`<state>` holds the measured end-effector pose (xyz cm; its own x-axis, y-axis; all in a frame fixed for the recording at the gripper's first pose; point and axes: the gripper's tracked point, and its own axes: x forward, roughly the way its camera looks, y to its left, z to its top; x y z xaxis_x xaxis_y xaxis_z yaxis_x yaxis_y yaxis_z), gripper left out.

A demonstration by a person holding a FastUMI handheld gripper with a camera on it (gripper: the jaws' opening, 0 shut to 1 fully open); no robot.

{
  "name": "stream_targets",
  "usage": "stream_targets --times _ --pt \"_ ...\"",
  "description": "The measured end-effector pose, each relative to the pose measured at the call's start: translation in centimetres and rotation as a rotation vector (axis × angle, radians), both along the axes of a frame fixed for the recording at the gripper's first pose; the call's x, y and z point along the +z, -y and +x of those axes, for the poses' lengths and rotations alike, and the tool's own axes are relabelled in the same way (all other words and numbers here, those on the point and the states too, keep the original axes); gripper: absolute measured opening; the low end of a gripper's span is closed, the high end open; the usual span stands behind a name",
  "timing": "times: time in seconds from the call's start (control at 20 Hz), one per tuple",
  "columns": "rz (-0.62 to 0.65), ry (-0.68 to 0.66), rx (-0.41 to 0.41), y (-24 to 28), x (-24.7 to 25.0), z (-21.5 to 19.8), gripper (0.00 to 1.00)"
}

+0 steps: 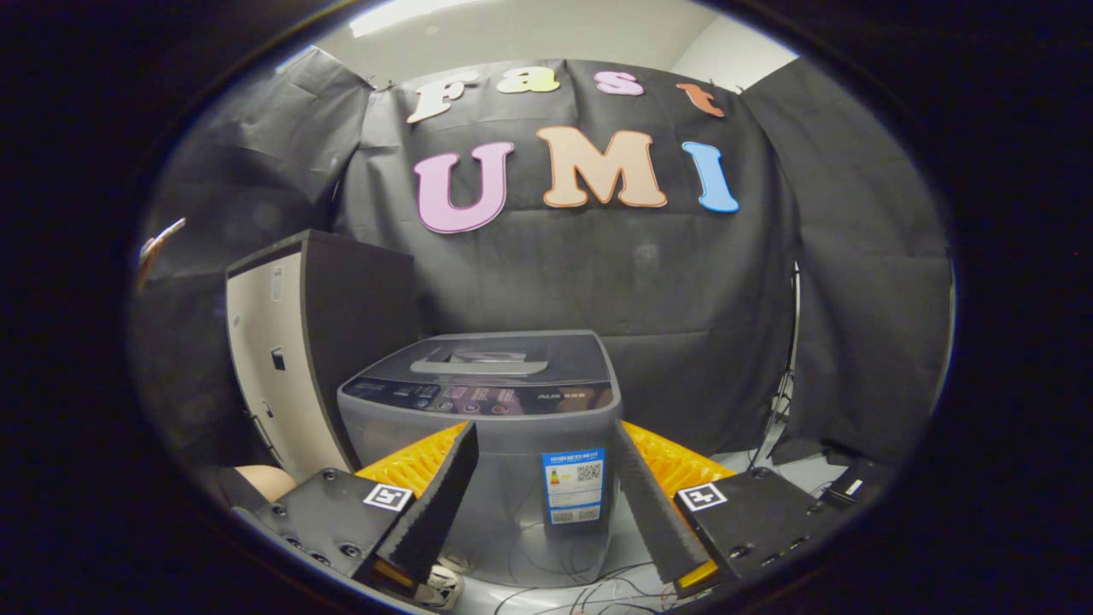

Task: Put the clothes into the washing machine and then close the washing machine lid.

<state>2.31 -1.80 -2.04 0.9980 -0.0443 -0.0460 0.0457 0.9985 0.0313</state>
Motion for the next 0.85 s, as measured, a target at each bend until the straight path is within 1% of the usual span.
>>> stream_targets --times 0.2,0.3,0.5,0.85 --pt "-0.021 0.003 0.004 -0.3 0.1 -1.3 0.97" --pt "-0.03 0.027 0.005 -0.5 0.6 -1.9 0.97" --pt "-0.027 0.037 0.007 -0.4 0.7 -2.7 0.97" --pt "-0.032 0.039 0.011 -0.6 0.7 -2.9 0.97"
